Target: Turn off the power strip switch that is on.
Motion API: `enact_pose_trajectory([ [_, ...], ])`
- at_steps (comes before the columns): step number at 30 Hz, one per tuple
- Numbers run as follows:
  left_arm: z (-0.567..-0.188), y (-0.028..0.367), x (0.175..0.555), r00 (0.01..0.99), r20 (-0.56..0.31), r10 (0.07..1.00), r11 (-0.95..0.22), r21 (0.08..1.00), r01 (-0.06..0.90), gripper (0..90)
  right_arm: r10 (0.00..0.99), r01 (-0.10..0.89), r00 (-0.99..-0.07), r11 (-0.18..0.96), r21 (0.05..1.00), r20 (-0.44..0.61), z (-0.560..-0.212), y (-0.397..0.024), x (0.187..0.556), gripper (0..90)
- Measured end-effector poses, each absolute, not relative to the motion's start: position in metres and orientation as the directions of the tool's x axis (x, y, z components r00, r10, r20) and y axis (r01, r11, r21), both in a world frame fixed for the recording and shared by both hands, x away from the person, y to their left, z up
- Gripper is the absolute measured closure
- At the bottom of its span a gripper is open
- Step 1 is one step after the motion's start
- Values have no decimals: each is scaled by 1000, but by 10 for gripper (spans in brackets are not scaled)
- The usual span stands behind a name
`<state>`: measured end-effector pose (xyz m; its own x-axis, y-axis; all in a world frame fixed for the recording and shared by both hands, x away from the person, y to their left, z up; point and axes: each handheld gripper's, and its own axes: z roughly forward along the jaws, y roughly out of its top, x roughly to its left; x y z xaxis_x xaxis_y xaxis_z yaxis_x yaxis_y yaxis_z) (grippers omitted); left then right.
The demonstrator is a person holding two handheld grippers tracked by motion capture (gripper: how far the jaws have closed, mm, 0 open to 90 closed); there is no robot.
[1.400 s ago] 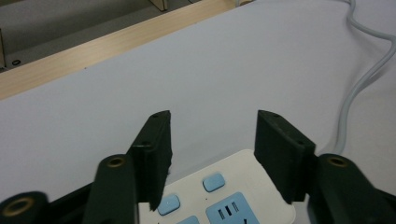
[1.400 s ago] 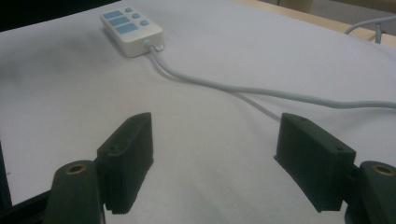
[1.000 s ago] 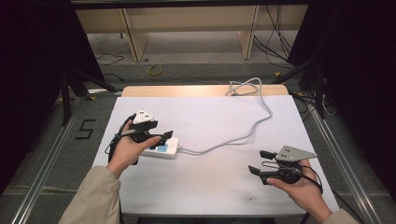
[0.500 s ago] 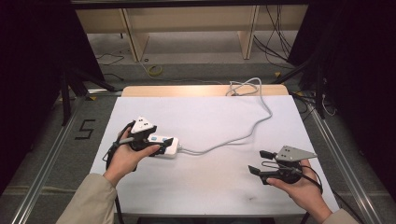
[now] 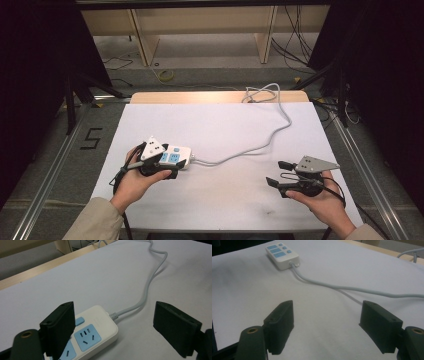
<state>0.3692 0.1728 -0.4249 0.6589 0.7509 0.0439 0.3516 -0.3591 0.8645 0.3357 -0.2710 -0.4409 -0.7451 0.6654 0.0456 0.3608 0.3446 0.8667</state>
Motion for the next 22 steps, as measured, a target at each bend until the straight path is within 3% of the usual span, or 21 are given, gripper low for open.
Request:
enact_pose_trajectory([
  [22,-442,184,339,658,64,750,-389,847,362,169,663,359,-747,347,866,44,-441,-271,335,274],
])
